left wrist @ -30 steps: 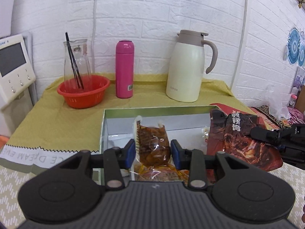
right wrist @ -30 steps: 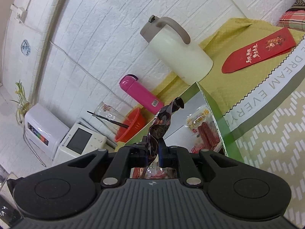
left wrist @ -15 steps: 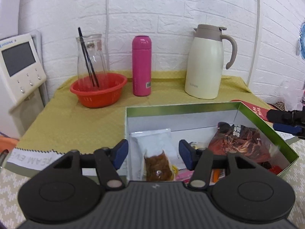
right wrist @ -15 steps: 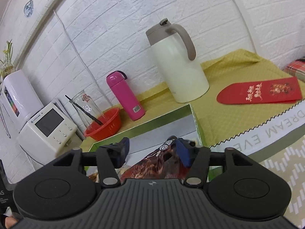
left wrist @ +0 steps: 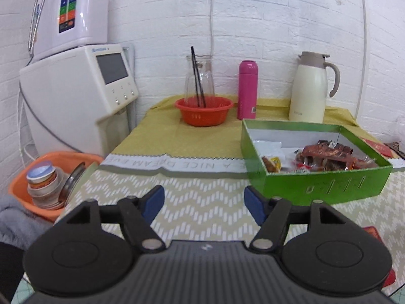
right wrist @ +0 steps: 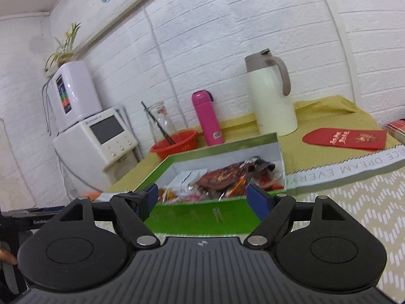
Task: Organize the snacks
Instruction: 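Move both tools toward the orange wrapped snack and red nut bag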
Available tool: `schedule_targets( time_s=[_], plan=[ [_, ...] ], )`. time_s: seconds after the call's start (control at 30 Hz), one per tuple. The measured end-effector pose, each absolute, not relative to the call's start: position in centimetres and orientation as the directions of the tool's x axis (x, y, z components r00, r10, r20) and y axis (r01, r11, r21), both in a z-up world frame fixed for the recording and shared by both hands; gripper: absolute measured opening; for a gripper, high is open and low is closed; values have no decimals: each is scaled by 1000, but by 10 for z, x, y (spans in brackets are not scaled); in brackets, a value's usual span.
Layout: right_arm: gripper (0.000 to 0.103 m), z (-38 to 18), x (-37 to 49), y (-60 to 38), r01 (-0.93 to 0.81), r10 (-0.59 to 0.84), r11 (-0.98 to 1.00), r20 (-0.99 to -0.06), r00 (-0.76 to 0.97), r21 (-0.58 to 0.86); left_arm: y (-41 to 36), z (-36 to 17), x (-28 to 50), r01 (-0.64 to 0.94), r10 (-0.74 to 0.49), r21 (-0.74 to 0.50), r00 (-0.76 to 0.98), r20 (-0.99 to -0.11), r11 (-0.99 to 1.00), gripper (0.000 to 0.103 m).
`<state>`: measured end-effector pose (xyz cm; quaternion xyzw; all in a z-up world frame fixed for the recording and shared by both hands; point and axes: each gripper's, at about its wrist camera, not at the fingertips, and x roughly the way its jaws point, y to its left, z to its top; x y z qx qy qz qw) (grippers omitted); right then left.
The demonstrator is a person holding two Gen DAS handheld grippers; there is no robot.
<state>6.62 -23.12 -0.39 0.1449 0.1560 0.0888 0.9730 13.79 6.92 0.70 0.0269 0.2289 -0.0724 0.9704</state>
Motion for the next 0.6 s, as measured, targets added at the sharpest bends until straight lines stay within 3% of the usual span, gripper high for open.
schedule_targets(
  time_s=[0.17, 0.6],
  plan=[
    [103, -20, 58, -217, -102, 252, 924, -386, 887, 368, 70, -6, 130, 118, -84, 35, 858, -506, 992, 70],
    [103, -58, 41, -235, 25, 291, 832, -474, 831, 554, 78, -16, 107, 159, -159, -46, 831, -534, 986, 73]
  ],
)
